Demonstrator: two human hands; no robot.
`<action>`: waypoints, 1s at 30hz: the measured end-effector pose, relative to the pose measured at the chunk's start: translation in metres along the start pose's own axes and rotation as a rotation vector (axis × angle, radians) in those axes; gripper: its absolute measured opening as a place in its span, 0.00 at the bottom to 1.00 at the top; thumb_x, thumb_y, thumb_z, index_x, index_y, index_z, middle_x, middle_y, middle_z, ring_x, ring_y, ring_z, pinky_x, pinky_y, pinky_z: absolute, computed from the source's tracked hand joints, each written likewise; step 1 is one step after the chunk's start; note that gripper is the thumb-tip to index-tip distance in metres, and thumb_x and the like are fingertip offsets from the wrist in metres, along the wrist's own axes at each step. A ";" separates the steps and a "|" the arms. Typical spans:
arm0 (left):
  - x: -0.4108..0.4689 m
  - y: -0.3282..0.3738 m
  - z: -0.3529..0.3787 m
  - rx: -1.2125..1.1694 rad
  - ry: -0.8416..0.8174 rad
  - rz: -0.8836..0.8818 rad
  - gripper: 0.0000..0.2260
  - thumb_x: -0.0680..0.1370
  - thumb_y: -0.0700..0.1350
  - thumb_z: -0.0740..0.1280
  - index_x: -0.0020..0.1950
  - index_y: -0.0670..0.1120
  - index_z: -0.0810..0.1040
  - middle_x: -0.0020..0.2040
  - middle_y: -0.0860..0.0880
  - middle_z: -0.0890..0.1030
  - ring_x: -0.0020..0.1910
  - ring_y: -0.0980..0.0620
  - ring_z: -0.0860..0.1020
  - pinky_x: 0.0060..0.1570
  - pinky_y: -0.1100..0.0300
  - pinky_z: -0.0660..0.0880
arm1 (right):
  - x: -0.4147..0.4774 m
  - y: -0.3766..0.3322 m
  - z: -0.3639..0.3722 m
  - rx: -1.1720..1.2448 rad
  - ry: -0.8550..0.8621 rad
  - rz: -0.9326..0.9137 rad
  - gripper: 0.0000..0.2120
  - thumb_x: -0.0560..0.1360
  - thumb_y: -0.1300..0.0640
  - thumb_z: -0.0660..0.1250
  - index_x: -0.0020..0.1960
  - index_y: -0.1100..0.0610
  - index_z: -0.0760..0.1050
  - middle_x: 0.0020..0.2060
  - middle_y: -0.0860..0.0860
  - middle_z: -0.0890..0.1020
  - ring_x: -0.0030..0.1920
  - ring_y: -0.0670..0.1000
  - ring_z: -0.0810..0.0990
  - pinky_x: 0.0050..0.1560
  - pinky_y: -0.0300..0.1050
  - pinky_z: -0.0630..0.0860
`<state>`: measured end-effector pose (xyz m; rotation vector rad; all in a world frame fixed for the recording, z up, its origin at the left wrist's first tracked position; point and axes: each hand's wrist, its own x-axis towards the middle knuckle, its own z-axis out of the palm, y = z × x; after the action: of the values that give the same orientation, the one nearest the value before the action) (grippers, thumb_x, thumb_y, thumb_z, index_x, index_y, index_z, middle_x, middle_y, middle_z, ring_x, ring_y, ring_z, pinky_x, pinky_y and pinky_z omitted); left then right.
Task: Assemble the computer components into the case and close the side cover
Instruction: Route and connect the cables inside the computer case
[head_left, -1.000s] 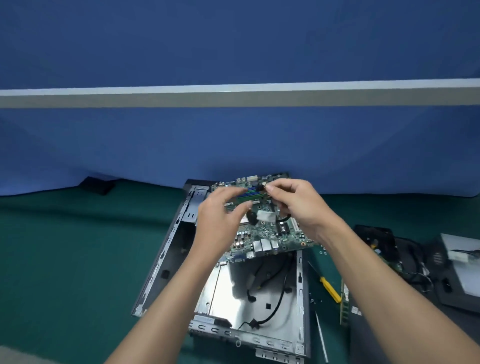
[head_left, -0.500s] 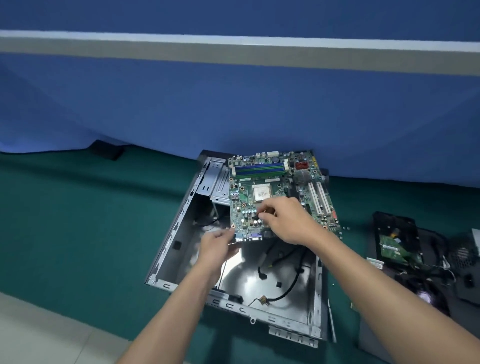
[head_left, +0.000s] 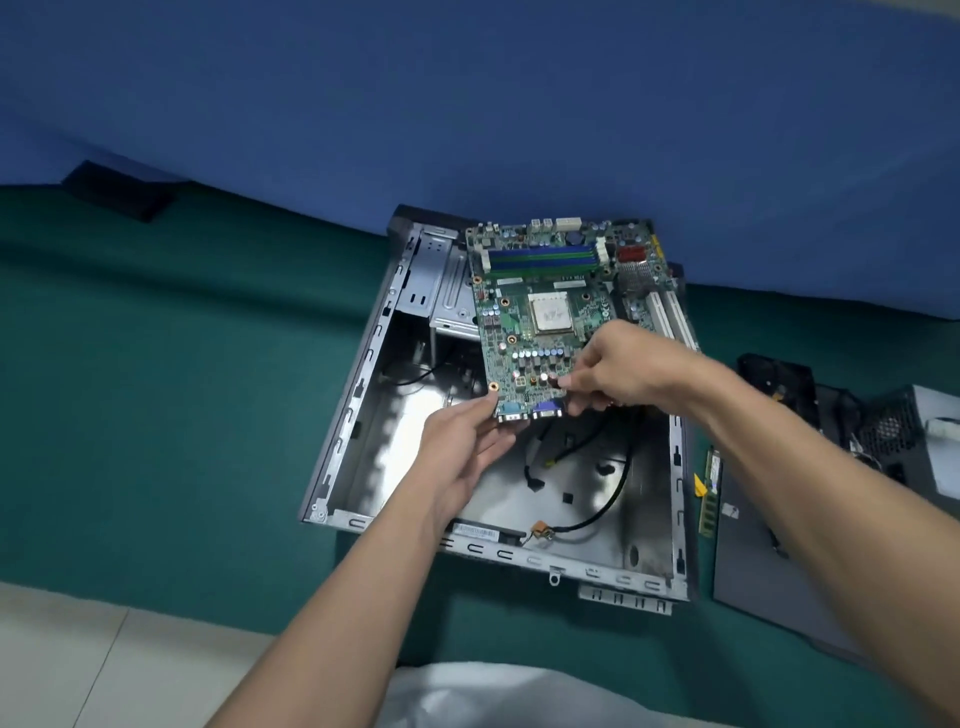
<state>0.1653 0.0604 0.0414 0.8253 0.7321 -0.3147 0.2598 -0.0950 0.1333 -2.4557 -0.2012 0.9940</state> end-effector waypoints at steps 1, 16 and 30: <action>0.000 -0.002 -0.002 -0.014 -0.023 0.000 0.07 0.78 0.40 0.68 0.55 0.39 0.79 0.49 0.41 0.85 0.47 0.45 0.84 0.38 0.61 0.80 | 0.000 -0.002 0.000 -0.012 -0.010 0.015 0.13 0.75 0.53 0.69 0.35 0.57 0.83 0.29 0.48 0.83 0.30 0.45 0.76 0.36 0.41 0.70; 0.000 -0.011 -0.010 -0.028 -0.100 0.028 0.02 0.78 0.42 0.68 0.49 0.44 0.78 0.47 0.45 0.85 0.52 0.45 0.83 0.50 0.54 0.77 | 0.005 -0.020 -0.051 0.100 0.500 -0.251 0.08 0.76 0.51 0.69 0.42 0.52 0.82 0.33 0.43 0.84 0.31 0.38 0.78 0.36 0.37 0.72; 0.004 -0.013 -0.010 -0.041 -0.129 0.052 0.04 0.79 0.43 0.66 0.47 0.45 0.79 0.44 0.45 0.85 0.52 0.46 0.83 0.43 0.58 0.78 | 0.017 0.001 0.013 -0.480 0.161 -0.425 0.08 0.76 0.54 0.69 0.51 0.55 0.84 0.42 0.50 0.86 0.40 0.52 0.82 0.48 0.49 0.79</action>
<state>0.1571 0.0594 0.0270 0.7769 0.5941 -0.3026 0.2632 -0.0858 0.1149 -2.7204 -0.9570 0.6072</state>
